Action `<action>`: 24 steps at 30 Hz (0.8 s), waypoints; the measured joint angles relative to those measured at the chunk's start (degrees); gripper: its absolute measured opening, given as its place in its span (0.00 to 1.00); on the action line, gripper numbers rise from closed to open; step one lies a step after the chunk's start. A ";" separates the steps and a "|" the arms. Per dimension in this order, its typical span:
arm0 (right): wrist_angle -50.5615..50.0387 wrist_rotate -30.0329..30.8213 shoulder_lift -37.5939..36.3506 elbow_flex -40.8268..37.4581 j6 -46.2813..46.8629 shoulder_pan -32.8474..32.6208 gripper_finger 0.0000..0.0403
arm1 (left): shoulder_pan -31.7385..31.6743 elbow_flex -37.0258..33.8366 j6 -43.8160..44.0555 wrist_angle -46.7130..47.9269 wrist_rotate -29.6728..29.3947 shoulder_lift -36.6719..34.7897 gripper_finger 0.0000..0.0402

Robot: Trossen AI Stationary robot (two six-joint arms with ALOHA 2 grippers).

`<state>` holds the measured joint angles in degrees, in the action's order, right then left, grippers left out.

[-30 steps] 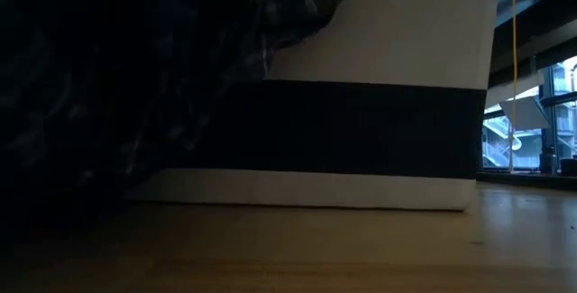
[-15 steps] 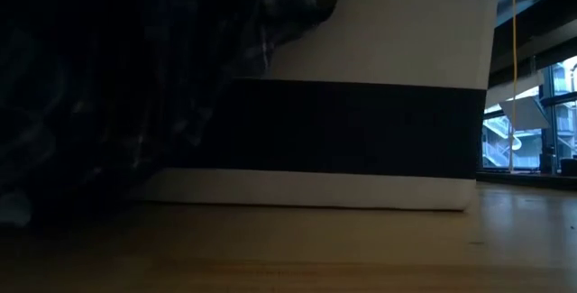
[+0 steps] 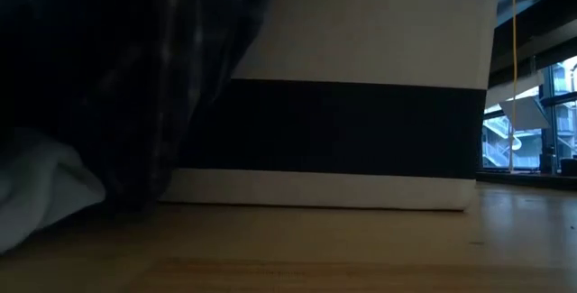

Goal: Sort clothes
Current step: Put the blue polo shirt into the bottom blue laundry bin

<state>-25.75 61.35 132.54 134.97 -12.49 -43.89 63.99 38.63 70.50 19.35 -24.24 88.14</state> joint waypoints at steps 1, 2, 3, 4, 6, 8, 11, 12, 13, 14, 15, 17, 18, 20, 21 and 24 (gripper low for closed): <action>0.63 0.24 -0.41 -0.02 -1.02 0.01 0.06 | 0.00 0.00 -0.11 0.00 0.04 0.00 0.41; 1.18 0.76 -0.98 -0.02 -2.07 -0.01 0.06 | 0.00 0.00 -0.28 0.00 0.03 0.00 0.41; 1.90 1.41 -1.54 -0.02 -3.25 -0.01 0.06 | 0.00 0.00 -0.45 -0.02 -0.07 0.03 0.41; 2.60 1.90 -2.16 -0.02 -4.60 -0.01 0.06 | 0.00 0.00 -0.69 -0.04 -0.21 0.04 0.41; 4.32 2.95 -3.48 -0.02 -7.26 -0.01 0.06 | 0.02 0.00 -1.16 -0.08 -0.44 0.09 0.41; 6.59 3.70 -4.65 -0.02 -10.28 -0.01 0.06 | 0.02 -0.02 -1.38 -0.11 -0.47 0.09 0.41; 10.48 3.82 -6.25 -0.02 -15.13 0.03 0.06 | 0.02 -0.02 -1.47 -0.13 -0.53 0.11 0.41; 12.49 3.90 -6.79 -0.02 -16.99 0.03 0.06 | 0.02 -0.02 -1.49 -0.11 -0.55 0.12 0.41; 14.57 4.12 -7.30 -0.02 -19.13 0.03 0.06 | 0.02 -0.02 -1.49 -0.13 -0.57 0.13 0.41; 16.66 4.19 -7.84 -0.02 -21.68 0.03 0.06 | 0.02 -0.02 -1.49 -0.13 -0.69 0.13 0.41; 19.02 4.23 -8.29 0.01 -24.33 0.03 0.06 | 0.02 -0.02 -1.58 -0.15 -1.03 0.14 0.41; 23.41 4.45 -9.02 0.03 -29.83 0.03 0.06 | 0.00 -0.07 -1.90 -0.04 -2.22 0.24 0.41; 25.20 4.45 -9.48 0.03 -32.25 0.03 0.06 | -0.06 -0.11 -1.90 0.03 -2.50 0.24 0.41; 29.02 4.26 -10.24 0.02 -36.72 0.34 0.06 | -0.07 -0.13 -1.92 0.07 -2.84 0.24 0.41; 30.95 4.10 -10.66 0.02 -39.05 0.43 0.06 | -0.07 -0.13 -1.92 0.07 -2.90 0.24 0.41; 37.18 3.85 -11.92 0.03 -45.57 1.08 0.06 | -0.07 -0.13 -1.94 0.04 -2.91 0.24 0.41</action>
<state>11.43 65.20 120.62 135.00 -58.07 -42.81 63.92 38.50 68.56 19.40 -27.14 88.38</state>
